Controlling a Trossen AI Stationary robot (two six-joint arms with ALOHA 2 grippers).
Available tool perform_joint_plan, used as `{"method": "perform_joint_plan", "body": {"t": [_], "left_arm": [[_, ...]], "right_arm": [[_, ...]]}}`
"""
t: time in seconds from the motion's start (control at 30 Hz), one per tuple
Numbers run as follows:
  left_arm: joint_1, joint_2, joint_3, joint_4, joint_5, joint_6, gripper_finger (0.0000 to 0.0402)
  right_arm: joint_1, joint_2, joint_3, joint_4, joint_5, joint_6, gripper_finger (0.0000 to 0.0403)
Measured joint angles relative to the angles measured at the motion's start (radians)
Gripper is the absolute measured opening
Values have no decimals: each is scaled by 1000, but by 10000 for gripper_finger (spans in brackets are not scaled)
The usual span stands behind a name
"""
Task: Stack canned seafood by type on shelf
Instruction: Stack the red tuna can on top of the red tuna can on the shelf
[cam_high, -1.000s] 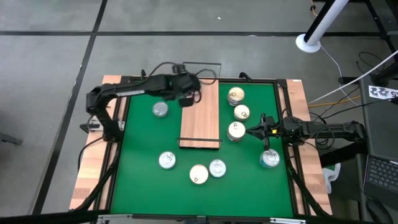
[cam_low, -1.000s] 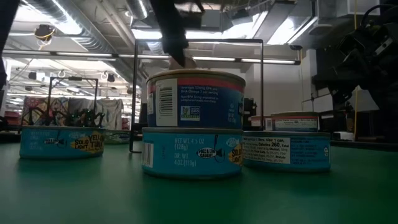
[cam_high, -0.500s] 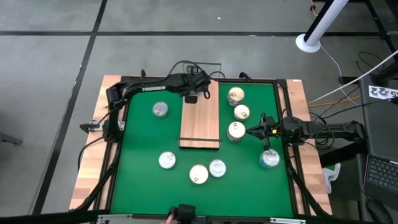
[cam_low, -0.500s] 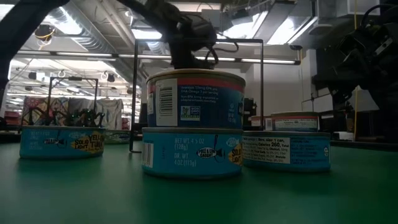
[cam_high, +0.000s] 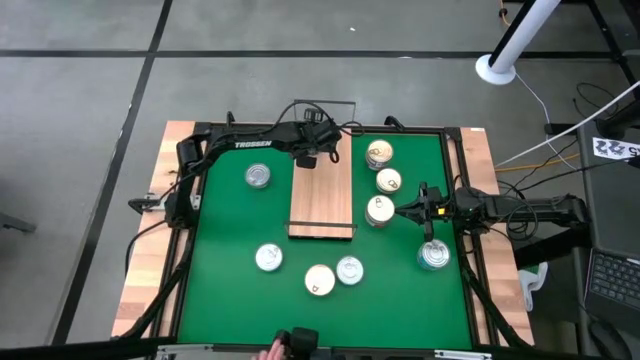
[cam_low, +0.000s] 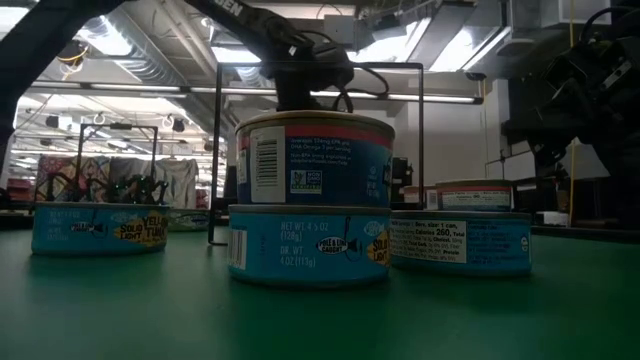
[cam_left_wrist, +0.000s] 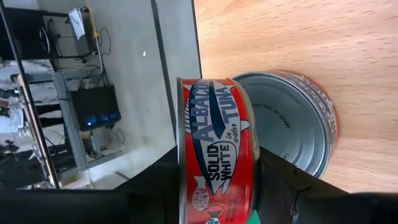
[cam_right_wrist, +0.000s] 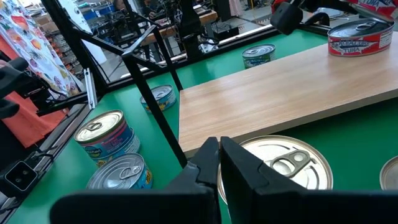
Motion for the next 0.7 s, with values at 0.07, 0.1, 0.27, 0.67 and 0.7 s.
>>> {"method": "perform_joint_plan", "body": {"t": [0.07, 0.1, 0.27, 0.67, 0.7], "left_arm": [[0, 0, 0, 0, 0, -16, 148], [0, 0, 0, 1, 1, -18, 149], [-1, 1, 0, -3, 13, -18, 166], [-17, 4, 0, -10, 18, 12, 223], [-20, 4, 0, -16, 17, 24, 223]], "right_arm": [[0, 0, 0, 0, 0, 0, 19], [0, 0, 0, 0, 0, 0, 19], [0, 0, 0, 0, 0, 0, 19], [0, 0, 0, 0, 0, 0, 19], [0, 0, 0, 0, 0, 0, 19]]}}
